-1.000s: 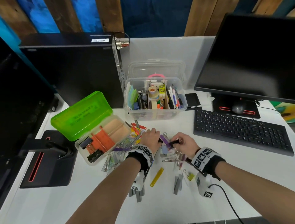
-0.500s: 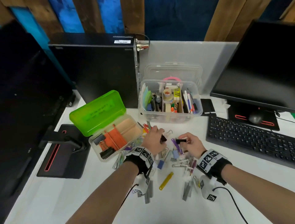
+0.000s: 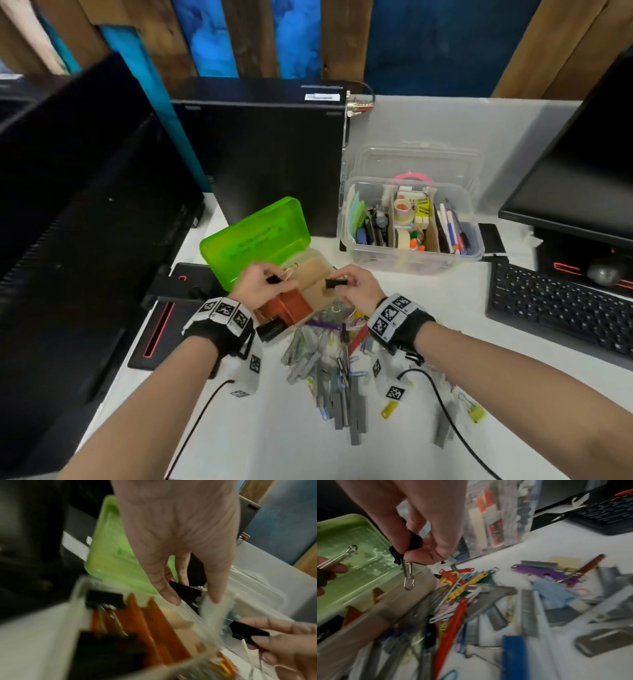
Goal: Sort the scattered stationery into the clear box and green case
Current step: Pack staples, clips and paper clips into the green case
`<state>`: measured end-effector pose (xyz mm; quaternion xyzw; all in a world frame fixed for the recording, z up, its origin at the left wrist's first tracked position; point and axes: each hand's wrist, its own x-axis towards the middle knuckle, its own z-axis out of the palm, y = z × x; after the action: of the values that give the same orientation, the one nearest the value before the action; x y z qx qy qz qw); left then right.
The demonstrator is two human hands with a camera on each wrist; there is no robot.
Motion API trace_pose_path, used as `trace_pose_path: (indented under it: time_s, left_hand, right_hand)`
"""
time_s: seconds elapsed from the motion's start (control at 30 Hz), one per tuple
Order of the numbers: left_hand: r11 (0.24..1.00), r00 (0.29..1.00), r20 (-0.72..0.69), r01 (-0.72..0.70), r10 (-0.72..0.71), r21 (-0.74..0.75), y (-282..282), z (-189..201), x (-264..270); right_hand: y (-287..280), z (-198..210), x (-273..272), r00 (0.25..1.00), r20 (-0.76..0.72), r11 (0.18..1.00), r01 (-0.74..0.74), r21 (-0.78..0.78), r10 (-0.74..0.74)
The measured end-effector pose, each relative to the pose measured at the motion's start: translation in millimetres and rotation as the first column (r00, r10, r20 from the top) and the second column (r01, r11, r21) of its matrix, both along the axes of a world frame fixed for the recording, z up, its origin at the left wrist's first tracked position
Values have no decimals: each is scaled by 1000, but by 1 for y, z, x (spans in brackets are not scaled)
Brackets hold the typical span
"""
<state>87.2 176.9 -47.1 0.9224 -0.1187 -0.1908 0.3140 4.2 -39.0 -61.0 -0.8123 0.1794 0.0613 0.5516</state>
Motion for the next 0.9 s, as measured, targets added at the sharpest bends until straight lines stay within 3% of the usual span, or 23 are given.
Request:
trace_pose_path:
  time_s: [0.07,0.17,0.4,0.57,0.73,0.9]
  left_hand:
    - [983,996,65,46,-58,179,14,-1,3]
    - [897,973,24,203,-231,393,28,-2,2]
    - [724,879,-51,422,-474,546,34,-6,2]
    - [765,870,-27,447,-493,464,34,-12,4]
    - [825,921,32,332,-389,458,35,-18,0]
    - [791,935,93,233,-342,565,37,-19,0]
  right_hand:
    - [14,3,8,999,-2,999,-33,4,33]
    - [31,4,21,997,-23,997,-74,-1,74]
    - [61,8,39,991,-64,989,-116,87,122]
    - [75,2,53,980,-122,985,-144,93,155]
    - [80,-5,61,972,-175,985,-139,99,155]
    - [86,-10,68,964,-216,981,-122,152,154]
